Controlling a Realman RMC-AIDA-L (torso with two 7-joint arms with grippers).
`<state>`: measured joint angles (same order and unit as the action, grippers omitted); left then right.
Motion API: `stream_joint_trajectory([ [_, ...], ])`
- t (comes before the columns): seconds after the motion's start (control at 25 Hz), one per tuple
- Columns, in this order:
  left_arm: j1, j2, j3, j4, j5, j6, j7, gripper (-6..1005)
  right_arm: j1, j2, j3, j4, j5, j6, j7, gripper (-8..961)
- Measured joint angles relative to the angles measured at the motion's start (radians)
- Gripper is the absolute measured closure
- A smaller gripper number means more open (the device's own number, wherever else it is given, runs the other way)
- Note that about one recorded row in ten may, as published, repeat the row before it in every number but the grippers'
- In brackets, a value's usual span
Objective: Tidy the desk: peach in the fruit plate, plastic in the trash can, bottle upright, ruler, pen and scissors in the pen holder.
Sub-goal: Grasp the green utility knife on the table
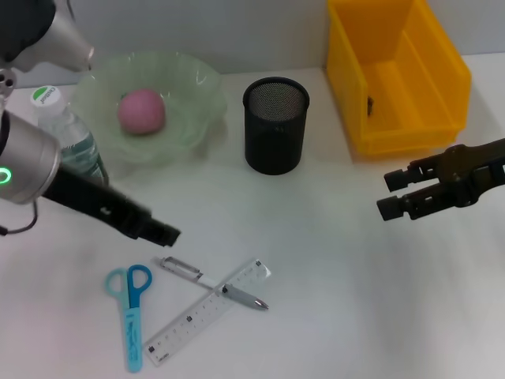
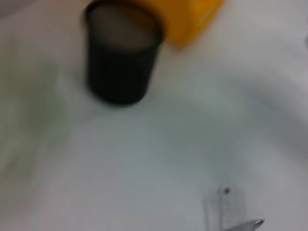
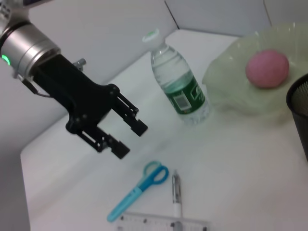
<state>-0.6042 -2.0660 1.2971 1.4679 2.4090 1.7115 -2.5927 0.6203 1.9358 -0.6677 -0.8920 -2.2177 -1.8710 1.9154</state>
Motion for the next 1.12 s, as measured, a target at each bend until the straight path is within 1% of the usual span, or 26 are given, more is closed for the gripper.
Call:
stream_joint_trajectory([
  [0.04,-0.002,0.0,0.0,-0.003,0.012,0.004,-0.032,408,0.004,-0.002,0.0,-0.008,-0.02,-0.012,0.001,123],
  [0.08,-0.007,0.0,0.001,-0.017,0.042,0.016,-0.124,408,0.004,-0.002,0.0,-0.008,-0.02,-0.012,0.001,123],
  [0.12,-0.01,0.0,0.001,-0.029,0.058,0.026,-0.179,408,0.006,-0.003,0.0,-0.011,-0.027,-0.019,0.002,124],
  [0.2,-0.012,0.001,0.001,-0.04,0.078,0.043,-0.229,408,0.009,-0.005,0.0,-0.015,-0.038,-0.036,0.002,124],
  [0.24,-0.014,-0.001,0.006,-0.047,0.109,0.061,-0.266,408,0.012,-0.005,0.0,-0.021,-0.046,-0.046,-0.001,124],
  [0.36,-0.02,-0.004,0.01,-0.063,0.146,0.069,-0.282,408,0.014,-0.006,0.0,-0.025,-0.054,-0.047,-0.001,123],
  [0.4,-0.029,-0.006,0.01,-0.093,0.172,0.072,-0.283,408,0.016,-0.006,0.0,-0.025,-0.06,-0.048,-0.002,123],
  [0.56,-0.051,-0.008,0.004,-0.187,0.206,0.072,-0.286,407,0.028,-0.008,-0.005,-0.025,-0.085,-0.049,-0.001,124],
  [0.64,-0.057,-0.009,0.004,-0.218,0.224,0.071,-0.286,407,0.037,-0.008,-0.018,-0.022,-0.094,-0.047,-0.001,124],
  [0.96,-0.063,-0.008,-0.01,-0.227,0.243,0.051,-0.287,407,0.056,-0.009,-0.036,-0.02,-0.095,-0.041,0.003,124],
  [1.12,-0.08,-0.008,-0.005,-0.26,0.242,0.029,-0.286,408,0.06,-0.009,-0.036,-0.019,-0.096,-0.04,0.004,124],
])
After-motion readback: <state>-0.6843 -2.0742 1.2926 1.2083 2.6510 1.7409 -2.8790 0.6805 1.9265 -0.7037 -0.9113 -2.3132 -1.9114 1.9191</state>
